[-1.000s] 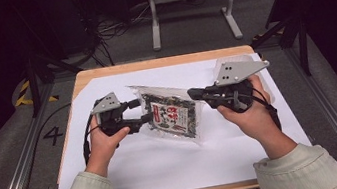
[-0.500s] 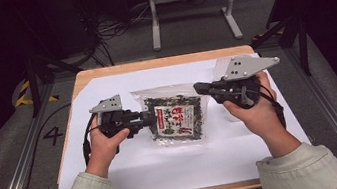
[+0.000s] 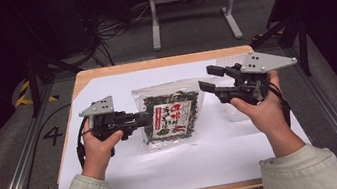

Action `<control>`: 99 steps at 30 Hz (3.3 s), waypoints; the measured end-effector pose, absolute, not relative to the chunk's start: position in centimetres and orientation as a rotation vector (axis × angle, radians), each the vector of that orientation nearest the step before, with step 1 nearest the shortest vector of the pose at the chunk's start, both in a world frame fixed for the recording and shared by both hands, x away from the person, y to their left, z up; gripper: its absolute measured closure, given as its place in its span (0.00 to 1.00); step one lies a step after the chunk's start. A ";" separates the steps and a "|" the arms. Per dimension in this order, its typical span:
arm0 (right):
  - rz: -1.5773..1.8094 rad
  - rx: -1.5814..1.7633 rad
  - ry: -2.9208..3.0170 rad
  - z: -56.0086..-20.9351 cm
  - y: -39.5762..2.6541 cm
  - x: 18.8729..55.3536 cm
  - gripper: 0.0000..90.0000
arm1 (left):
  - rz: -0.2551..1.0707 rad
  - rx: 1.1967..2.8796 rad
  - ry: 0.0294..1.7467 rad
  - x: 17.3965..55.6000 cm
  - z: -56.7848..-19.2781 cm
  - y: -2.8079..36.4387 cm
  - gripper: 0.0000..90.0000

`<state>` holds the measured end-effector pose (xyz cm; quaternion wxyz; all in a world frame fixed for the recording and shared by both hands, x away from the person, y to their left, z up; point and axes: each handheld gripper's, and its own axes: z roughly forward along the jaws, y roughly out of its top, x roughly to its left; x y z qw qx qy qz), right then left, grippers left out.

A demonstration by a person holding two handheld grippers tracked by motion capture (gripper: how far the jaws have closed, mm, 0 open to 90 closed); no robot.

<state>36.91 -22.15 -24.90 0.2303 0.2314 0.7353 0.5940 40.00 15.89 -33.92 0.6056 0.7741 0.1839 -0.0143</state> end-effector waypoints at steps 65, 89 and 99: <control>1.796 0.571 2.166 -26.4 -24.4 40.0 0.84 | 0.234 1.938 0.578 39.7 -33.1 17.8 0.28; 1.684 0.764 1.921 -24.9 -30.2 43.6 0.84 | 0.332 1.930 0.695 40.8 -34.0 20.6 0.05; 1.620 0.820 1.869 -24.9 -31.9 44.8 0.84 | 0.334 1.922 0.708 40.9 -34.1 20.8 0.04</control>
